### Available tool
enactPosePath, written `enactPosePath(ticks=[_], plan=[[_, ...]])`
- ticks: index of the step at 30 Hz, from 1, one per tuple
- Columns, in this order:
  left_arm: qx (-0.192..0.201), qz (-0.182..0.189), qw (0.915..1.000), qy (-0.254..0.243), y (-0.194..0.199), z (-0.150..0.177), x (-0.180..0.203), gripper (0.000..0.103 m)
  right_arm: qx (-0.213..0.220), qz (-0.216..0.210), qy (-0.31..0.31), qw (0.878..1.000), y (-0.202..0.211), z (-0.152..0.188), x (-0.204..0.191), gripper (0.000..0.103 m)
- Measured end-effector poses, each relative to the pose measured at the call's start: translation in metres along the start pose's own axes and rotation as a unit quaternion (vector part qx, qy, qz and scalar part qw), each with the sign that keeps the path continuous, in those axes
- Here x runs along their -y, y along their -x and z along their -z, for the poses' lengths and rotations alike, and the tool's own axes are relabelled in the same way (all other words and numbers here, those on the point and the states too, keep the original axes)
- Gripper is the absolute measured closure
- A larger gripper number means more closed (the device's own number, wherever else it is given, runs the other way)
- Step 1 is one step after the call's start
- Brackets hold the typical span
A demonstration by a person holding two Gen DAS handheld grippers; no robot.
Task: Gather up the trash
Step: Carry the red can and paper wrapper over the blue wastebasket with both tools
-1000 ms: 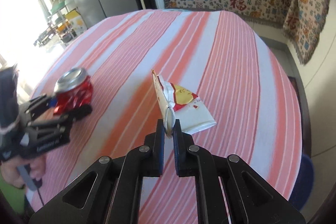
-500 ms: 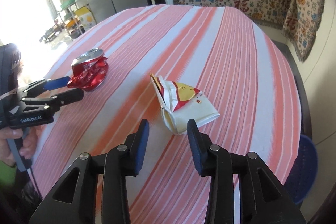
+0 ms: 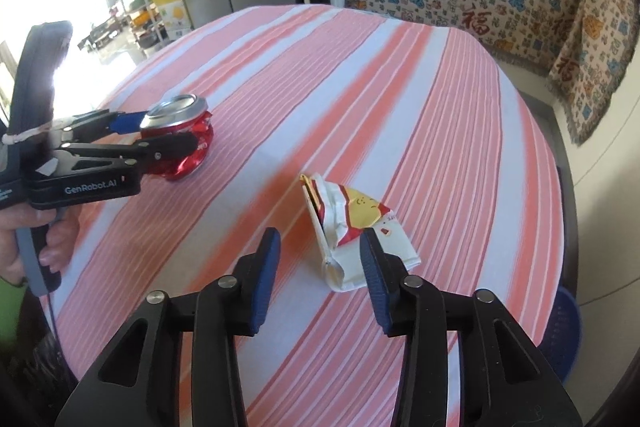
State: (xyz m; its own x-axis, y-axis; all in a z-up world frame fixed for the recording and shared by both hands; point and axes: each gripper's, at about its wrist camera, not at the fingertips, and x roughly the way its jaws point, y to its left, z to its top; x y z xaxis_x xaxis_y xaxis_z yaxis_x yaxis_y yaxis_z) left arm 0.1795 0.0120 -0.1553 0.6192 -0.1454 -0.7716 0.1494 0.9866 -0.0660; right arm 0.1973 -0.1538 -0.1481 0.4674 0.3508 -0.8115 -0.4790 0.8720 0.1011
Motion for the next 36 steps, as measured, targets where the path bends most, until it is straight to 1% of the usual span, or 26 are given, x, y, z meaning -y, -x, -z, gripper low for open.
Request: enactPosePath(ticks=[1, 4, 5, 8, 12, 20, 26, 31, 36], plan=[[0.004, 0.001, 1.0000, -0.004, 0.003, 0.001, 0.001, 0.038, 0.003, 0.001, 0.000, 1.000, 0.003, 0.000, 0.000, 0.097], [0.013, 0.008, 0.9998, -0.015, 0.013, 0.004, 0.006, 0.040, 0.019, -0.007, -0.015, 1.000, 0.016, 0.001, 0.003, 0.097], [0.012, 0.019, 0.9996, -0.018, 0.014, 0.003, 0.009, 0.067, 0.025, -0.011, -0.026, 0.999, 0.021, 0.001, 0.006, 0.097], [0.002, 0.040, 0.9990, -0.022, 0.013, 0.001, 0.021, 0.066, 0.036, -0.019, -0.047, 0.998, 0.033, 0.004, 0.013, 0.097], [-0.001, 0.055, 0.9980, -0.032, 0.007, 0.001, 0.040, 0.067, 0.042, -0.020, -0.059, 0.997, 0.043, 0.006, 0.019, 0.097], [0.006, 0.080, 0.9963, -0.032, 0.015, -0.001, 0.058, 0.067, 0.057, -0.031, -0.089, 0.994, 0.056, 0.016, 0.031, 0.097], [0.012, 0.096, 0.9941, -0.049, 0.022, -0.004, 0.079, 0.067, 0.070, -0.035, -0.101, 0.992, 0.065, 0.017, 0.039, 0.097], [0.009, 0.121, 0.9905, -0.064, 0.018, -0.013, 0.108, 0.067, 0.086, -0.034, -0.123, 0.988, 0.083, 0.022, 0.059, 0.097], [0.009, 0.157, 0.9834, -0.090, 0.013, -0.027, 0.156, 0.067, 0.107, -0.017, -0.157, 0.982, 0.111, 0.031, 0.096, 0.097]])
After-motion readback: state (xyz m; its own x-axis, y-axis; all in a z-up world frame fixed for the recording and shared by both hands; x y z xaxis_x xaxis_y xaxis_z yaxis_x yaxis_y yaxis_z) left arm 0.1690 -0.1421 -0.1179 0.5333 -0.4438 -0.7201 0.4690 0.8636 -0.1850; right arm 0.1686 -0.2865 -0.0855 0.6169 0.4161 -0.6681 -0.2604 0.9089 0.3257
